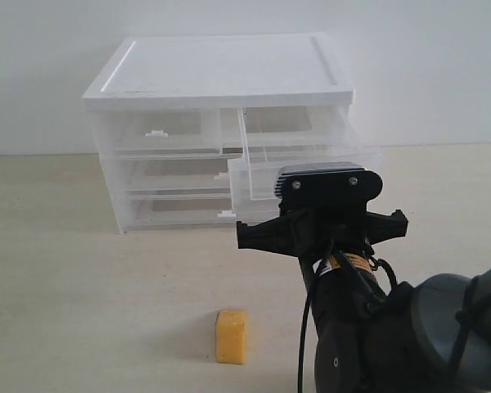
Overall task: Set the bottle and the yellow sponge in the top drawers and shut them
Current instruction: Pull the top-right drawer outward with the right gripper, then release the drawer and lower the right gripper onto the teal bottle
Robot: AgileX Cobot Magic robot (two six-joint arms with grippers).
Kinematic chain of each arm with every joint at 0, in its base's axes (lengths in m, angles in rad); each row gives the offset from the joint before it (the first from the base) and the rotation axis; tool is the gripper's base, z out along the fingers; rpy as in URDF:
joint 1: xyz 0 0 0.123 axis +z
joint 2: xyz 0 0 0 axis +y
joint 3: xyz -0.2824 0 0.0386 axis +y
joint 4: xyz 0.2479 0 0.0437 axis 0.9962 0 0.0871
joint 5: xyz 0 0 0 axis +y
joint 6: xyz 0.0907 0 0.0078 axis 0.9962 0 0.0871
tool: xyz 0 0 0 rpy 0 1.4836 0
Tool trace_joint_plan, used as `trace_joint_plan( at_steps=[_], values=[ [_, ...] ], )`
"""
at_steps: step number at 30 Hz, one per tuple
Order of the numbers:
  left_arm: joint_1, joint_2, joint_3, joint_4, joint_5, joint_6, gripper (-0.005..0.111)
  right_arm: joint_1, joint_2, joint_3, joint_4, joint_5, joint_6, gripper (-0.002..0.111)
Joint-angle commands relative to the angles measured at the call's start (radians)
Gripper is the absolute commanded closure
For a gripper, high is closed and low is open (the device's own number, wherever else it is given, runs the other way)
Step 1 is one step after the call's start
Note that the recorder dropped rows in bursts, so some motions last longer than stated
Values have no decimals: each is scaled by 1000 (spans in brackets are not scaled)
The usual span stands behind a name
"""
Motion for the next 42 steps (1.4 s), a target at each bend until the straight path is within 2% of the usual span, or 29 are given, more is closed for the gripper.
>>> trace_joint_plan(
  at_steps=[1,3,8,11,15,22,23,25,27,30,31,32,33,38,42],
  values=[
    [5,-3,4,0,0,2,103,1,-9,12,46,14,-14,103],
    [5,-3,4,0,0,2,103,1,-9,12,47,14,-14,91],
    [5,-3,4,0,0,2,103,1,-9,12,49,14,-14,47],
    [5,-3,4,0,0,2,103,1,-9,12,58,14,-25,32],
    [5,-3,4,0,0,2,103,22,-23,12,91,60,-111,31],
    [5,-3,4,0,0,2,103,52,-165,12,237,329,-383,31],
    [5,-3,4,0,0,2,103,52,-207,12,244,425,-471,32],
    [5,-3,4,0,0,2,103,52,-273,12,325,537,-629,43],
    [5,-3,4,0,0,2,103,52,-345,12,422,597,-836,61],
    [5,-3,4,0,0,2,103,52,-458,12,648,690,-1251,100],
    [5,-3,4,0,0,2,103,52,-481,12,724,690,-1361,108],
    [5,-3,4,0,0,2,103,52,-509,12,812,690,-1512,108],
    [5,-3,4,0,0,2,103,52,-524,14,812,690,-1588,108],
    [5,-3,4,0,0,2,103,51,-564,23,812,816,-1772,108],
    [5,-3,4,0,0,2,103,51,-564,23,812,957,-1772,108]
  ],
)
